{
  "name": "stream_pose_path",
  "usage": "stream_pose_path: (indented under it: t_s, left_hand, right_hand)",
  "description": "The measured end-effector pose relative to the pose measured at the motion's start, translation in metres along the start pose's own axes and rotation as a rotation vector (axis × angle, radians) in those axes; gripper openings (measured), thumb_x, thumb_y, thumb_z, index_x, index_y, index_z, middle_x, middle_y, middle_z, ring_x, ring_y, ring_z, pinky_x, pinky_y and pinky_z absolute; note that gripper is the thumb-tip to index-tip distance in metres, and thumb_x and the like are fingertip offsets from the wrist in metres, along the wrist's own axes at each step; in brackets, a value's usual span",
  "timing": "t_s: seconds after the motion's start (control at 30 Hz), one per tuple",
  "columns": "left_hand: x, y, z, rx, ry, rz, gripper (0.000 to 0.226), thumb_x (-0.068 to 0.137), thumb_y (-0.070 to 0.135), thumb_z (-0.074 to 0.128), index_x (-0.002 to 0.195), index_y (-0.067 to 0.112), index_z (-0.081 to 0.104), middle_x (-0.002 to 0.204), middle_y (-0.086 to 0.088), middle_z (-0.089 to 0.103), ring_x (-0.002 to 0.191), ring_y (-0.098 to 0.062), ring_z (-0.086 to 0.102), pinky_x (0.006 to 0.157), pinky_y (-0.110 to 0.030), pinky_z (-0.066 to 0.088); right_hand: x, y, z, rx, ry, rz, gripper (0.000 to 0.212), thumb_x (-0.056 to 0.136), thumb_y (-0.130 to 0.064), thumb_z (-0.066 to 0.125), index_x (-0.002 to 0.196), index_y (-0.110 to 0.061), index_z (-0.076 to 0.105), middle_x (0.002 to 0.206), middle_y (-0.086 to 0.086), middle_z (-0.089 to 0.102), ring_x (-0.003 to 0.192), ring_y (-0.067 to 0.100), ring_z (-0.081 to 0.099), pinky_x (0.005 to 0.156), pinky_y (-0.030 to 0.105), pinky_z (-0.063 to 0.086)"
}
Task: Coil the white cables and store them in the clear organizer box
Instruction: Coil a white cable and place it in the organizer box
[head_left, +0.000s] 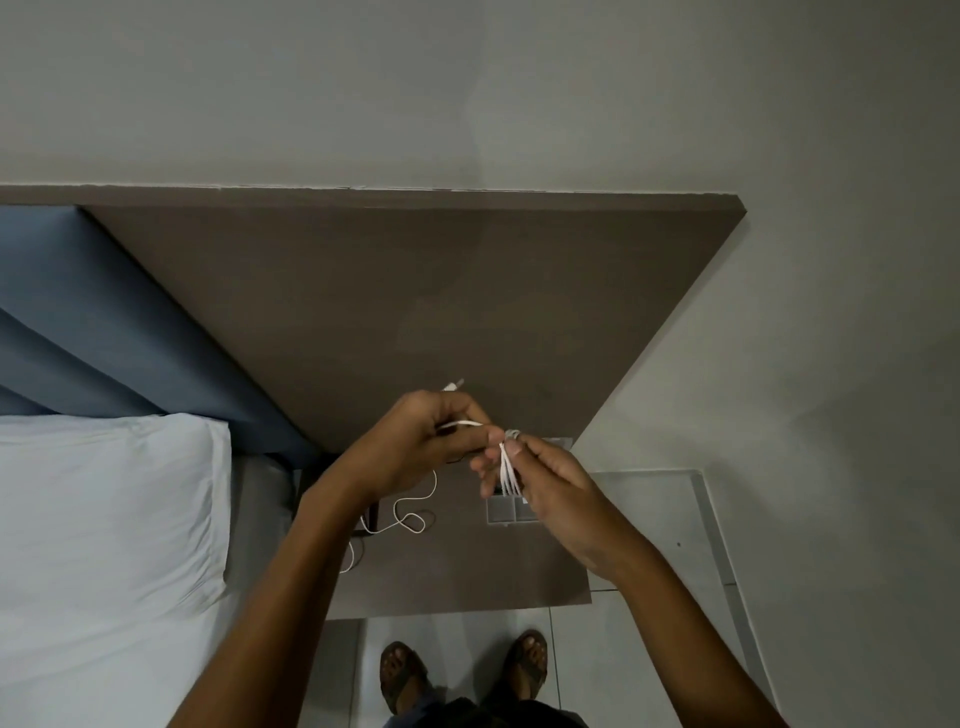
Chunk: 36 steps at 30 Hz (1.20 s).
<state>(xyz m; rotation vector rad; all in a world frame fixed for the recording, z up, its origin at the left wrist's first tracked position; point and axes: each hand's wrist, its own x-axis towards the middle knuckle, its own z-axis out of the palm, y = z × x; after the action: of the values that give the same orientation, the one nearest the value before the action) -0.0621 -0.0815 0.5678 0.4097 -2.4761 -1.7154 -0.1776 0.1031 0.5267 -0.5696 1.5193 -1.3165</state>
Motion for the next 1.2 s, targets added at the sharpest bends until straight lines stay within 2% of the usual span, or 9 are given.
stream_pose_path:
  t_s: [0.13,0.27,0.4,0.5,0.67,0.8,0.93,1.07,1.2]
  left_hand:
    - [0.003,-0.011,0.005,-0.130,0.178,0.025,0.031,0.092,0.028,0.075,0.091,-0.002,0.072,0.081,-0.034,0.066,0.067,-0.032,0.061,0.067,-0.042,0.049]
    - [-0.002,-0.023,0.017,-0.275,0.265,0.014,0.031,0.096,0.019,0.070,0.086,-0.009,0.064,0.070,-0.019,0.048,0.067,-0.025,0.049,0.067,-0.033,0.046]
    - [-0.013,-0.020,0.050,-0.328,0.272,-0.052,0.037,0.108,0.006,0.055,0.073,0.011,0.067,0.066,0.010,0.062,0.059,0.009,0.053,0.062,-0.005,0.044]
    - [-0.021,-0.011,0.070,-0.288,0.238,-0.128,0.044,0.113,0.007,0.044,0.078,0.014,0.069,0.052,0.018,0.052,0.048,0.005,0.043,0.053,-0.008,0.036]
    - [-0.031,-0.003,0.065,-0.015,0.006,-0.107,0.025,0.112,0.013,0.048,0.100,0.001,0.066,0.073,-0.007,0.059,0.062,-0.020,0.055,0.062,-0.037,0.049]
    - [-0.029,0.002,0.043,0.201,-0.124,-0.085,0.023,0.111,0.017,0.052,0.116,0.008,0.072,0.085,-0.005,0.072,0.067,-0.003,0.065,0.066,-0.019,0.055]
    - [-0.020,0.004,0.017,0.226,-0.027,-0.063,0.012,0.103,0.020,0.070,0.101,0.014,0.080,0.079,0.015,0.076,0.075,0.011,0.070,0.072,-0.005,0.050]
    - [-0.014,0.001,0.007,0.209,0.026,-0.010,0.006,0.091,0.016,0.084,0.095,0.021,0.084,0.096,0.010,0.082,0.091,0.009,0.074,0.086,-0.016,0.059]
    - [-0.012,-0.003,0.001,-0.018,0.034,-0.026,0.010,0.095,0.014,0.080,0.098,0.023,0.079,0.091,0.001,0.083,0.083,-0.008,0.080,0.074,-0.023,0.062]
  right_hand:
    - [-0.004,-0.007,-0.006,0.483,-0.167,0.015,0.034,0.113,-0.020,0.046,0.121,-0.002,0.074,0.105,0.014,0.075,0.094,0.022,0.075,0.112,0.044,0.054]
    - [-0.004,-0.017,-0.002,0.783,-0.308,0.057,0.035,0.114,-0.014,0.038,0.118,0.006,0.067,0.097,0.015,0.073,0.082,0.019,0.075,0.114,0.041,0.052]
    - [0.002,-0.030,0.008,1.046,-0.251,-0.028,0.022,0.106,-0.005,0.055,0.118,0.009,0.067,0.109,0.023,0.076,0.102,0.028,0.079,0.119,0.046,0.047]
    - [0.008,-0.034,0.009,1.197,-0.182,-0.054,0.020,0.105,-0.005,0.060,0.121,0.006,0.066,0.146,0.030,0.061,0.139,0.036,0.061,0.127,0.047,0.036]
    - [0.017,-0.031,0.011,0.647,0.124,-0.129,0.038,0.116,-0.020,0.039,0.147,-0.001,0.052,0.153,0.010,0.062,0.150,0.021,0.050,0.133,0.042,0.022]
    - [0.017,-0.019,0.008,0.071,0.213,-0.174,0.039,0.116,-0.029,0.038,0.145,-0.019,0.062,0.149,-0.014,0.065,0.147,0.005,0.049,0.131,0.044,0.028]
    - [0.010,-0.021,0.006,-0.135,0.125,-0.166,0.035,0.116,-0.028,0.038,0.139,-0.019,0.064,0.149,-0.013,0.065,0.144,0.003,0.052,0.126,0.036,0.035]
    - [0.006,-0.018,0.009,-0.278,0.124,-0.114,0.031,0.114,-0.038,0.041,0.131,-0.026,0.065,0.128,-0.006,0.073,0.122,0.007,0.067,0.108,0.028,0.051]
    - [0.002,-0.013,0.006,-0.279,0.050,-0.078,0.024,0.112,-0.039,0.045,0.113,-0.039,0.069,0.109,-0.004,0.071,0.105,0.001,0.069,0.090,0.010,0.054]
